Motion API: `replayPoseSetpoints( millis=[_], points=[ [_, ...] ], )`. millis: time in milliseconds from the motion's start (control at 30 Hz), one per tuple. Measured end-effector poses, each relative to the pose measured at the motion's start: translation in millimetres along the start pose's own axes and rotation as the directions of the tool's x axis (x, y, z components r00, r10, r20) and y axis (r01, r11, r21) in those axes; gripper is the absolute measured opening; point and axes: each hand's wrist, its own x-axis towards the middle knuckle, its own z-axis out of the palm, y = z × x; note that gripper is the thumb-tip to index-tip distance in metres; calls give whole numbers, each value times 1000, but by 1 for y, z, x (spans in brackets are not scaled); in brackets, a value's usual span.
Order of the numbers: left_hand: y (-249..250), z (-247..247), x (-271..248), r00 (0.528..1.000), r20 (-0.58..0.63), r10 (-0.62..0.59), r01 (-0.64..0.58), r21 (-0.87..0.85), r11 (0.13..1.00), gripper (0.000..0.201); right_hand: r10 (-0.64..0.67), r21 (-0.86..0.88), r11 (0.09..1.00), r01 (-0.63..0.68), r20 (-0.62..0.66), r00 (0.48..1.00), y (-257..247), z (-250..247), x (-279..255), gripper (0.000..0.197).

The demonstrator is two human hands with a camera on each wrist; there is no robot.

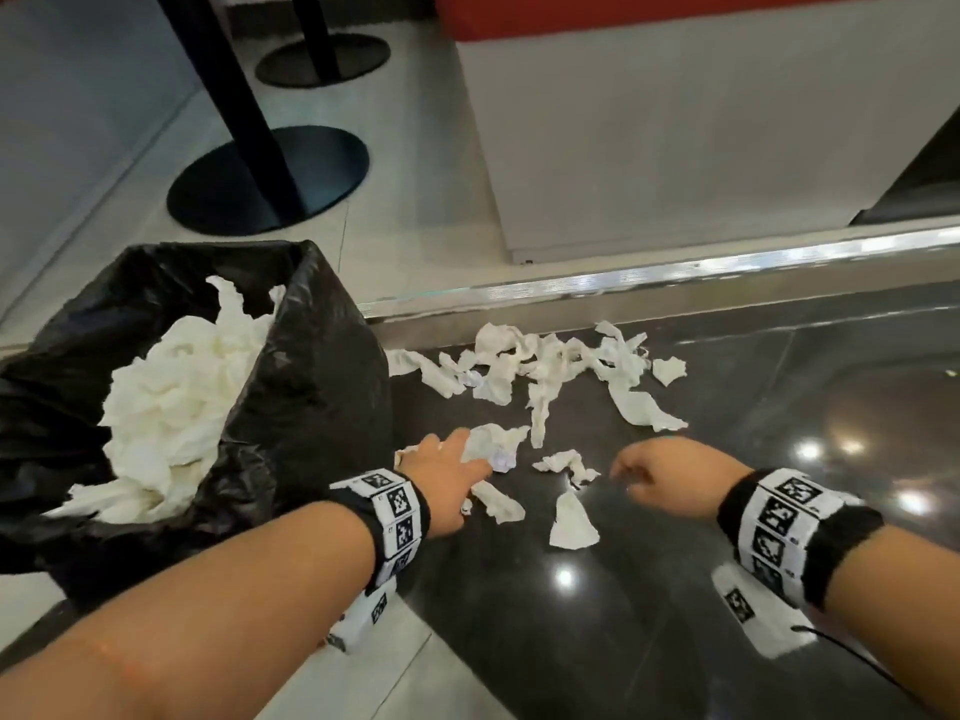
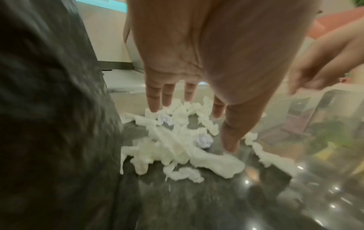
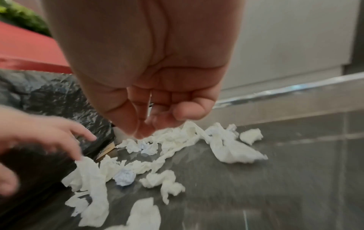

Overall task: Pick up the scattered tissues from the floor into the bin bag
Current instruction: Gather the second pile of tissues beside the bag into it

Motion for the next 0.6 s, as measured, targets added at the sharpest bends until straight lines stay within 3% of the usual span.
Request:
replayPoseSetpoints(
  millis=[133,200,233,300,367,433,500,600],
  points=[
    [-9,45,50,974,81,-214,222,-103,970,92,-38,-63,997,53,210,977,20,26,-54,22],
    [-14,62,66,945,183,-271,309,-237,921,94,-5,-63,998,22,260,966,29,32,-77,15],
    [-17,67,70,942,193,-273,321,-295,900,91,11,-40,999,0,269,963,32,32,-84,25],
    [-22,74,70,955,112,-276,298,-371,880,63,43,-58,998,-26,316,948,34,32,-86,51],
    [-24,78,65,955,-60,-292,241,-423,874,26,47,-25,999,-41,304,951,33,37,-80,51],
    [-24,78,61,962,-138,-234,171,-362,916,26,31,11,999,-35,249,968,30,41,-65,37],
    [-21,73,53,980,-105,-168,117,-378,918,30,45,39,998,-52,166,985,22,42,-43,21],
    [-15,51,36,989,-123,-83,25,-417,909,27,13,46,999,-14,35,999,10,46,-4,45]
  ],
)
